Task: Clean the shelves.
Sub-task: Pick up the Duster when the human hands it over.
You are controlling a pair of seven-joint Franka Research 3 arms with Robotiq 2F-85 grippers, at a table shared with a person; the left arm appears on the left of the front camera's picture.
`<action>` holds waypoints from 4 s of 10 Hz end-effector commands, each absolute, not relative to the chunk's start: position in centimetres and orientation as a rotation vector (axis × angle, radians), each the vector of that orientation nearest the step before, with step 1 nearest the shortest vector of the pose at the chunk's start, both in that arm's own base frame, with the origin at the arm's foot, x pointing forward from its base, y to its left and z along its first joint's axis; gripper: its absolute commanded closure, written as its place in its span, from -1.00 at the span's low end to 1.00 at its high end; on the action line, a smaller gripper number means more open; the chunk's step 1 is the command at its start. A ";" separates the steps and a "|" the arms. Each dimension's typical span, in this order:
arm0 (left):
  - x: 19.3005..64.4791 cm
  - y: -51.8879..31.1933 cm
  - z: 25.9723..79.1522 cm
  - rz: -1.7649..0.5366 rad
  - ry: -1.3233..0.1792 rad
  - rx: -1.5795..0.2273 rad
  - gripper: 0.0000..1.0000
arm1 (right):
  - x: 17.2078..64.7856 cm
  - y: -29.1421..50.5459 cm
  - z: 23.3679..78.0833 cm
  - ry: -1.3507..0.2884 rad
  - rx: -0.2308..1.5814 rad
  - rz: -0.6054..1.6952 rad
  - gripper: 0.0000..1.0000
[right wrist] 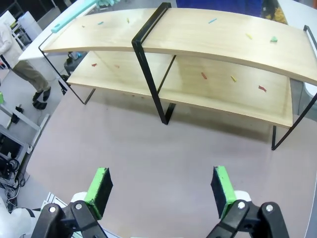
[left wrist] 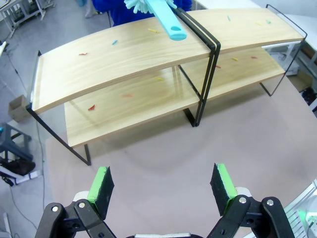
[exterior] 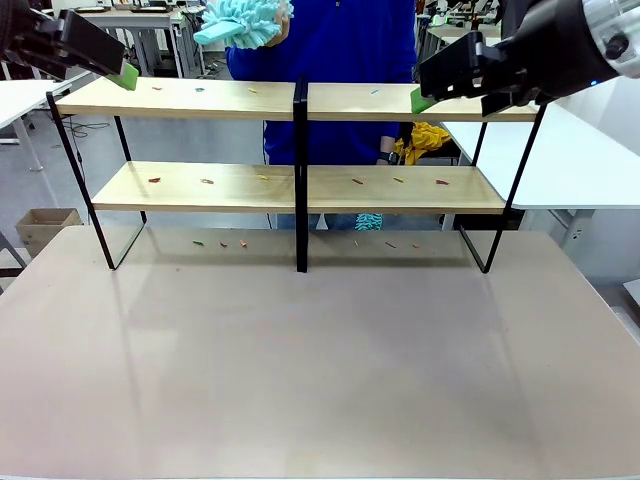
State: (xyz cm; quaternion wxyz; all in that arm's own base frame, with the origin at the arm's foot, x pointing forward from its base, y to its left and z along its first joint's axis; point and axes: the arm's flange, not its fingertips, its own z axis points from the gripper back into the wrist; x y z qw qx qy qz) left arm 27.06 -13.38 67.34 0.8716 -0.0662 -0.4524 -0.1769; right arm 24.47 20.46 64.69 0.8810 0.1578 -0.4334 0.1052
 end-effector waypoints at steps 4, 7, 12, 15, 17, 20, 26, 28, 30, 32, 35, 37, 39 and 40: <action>27.1 -13.3 67.4 -0.368 -0.949 -0.139 -1.00 | 24.5 20.4 64.7 -0.901 0.334 0.217 -1.00; 27.1 -13.3 67.4 -0.368 -0.949 -0.139 -1.00 | 24.5 20.4 64.7 -0.901 0.334 0.217 -1.00; 27.1 -13.3 67.4 -0.368 -0.949 -0.139 -1.00 | 24.5 20.4 64.7 -0.901 0.334 0.217 -1.00; 31.6 -9.3 69.4 -0.421 -0.650 -0.518 -1.00 | 24.5 20.4 64.7 -0.901 0.334 0.217 -1.00; 36.5 -5.3 70.3 -0.503 -0.387 -0.997 -1.00 | 24.5 20.4 64.7 -0.901 0.334 0.217 -1.00; 36.5 -5.2 68.8 -0.482 -0.672 -0.805 -1.00 | 24.5 20.4 64.7 -0.901 0.334 0.217 -1.00; 50.1 -4.5 68.9 -0.259 -0.331 -1.271 -1.00 | 24.5 20.4 64.7 -0.901 0.334 0.217 -1.00; 53.6 -5.8 67.6 -0.146 -0.368 -1.267 -1.00 | 24.5 20.4 64.7 -0.901 0.334 0.217 -1.00; 56.2 -7.5 66.2 -0.117 -0.335 -1.295 -1.00 | 24.5 20.4 64.7 -0.901 0.334 0.217 -1.00; 57.4 -9.3 64.8 -0.098 -0.310 -1.272 -1.00 | 24.5 20.4 64.7 -0.901 0.334 0.217 -1.00; 57.7 -9.8 64.0 -0.101 -0.287 -1.257 -1.00 | 24.5 20.4 64.7 -0.901 0.334 0.217 -1.00; 57.4 -9.7 64.1 -0.122 -0.302 -1.260 -0.82 | 24.5 20.4 64.7 -0.901 0.334 0.217 -1.00; 57.3 -9.6 64.2 -0.140 -0.294 -1.267 0.33 | 24.5 20.4 64.7 -0.901 0.334 0.217 -1.00; 57.3 -9.6 64.1 -0.143 -0.296 -1.268 1.00 | 24.5 20.4 64.7 -0.901 0.334 0.217 -1.00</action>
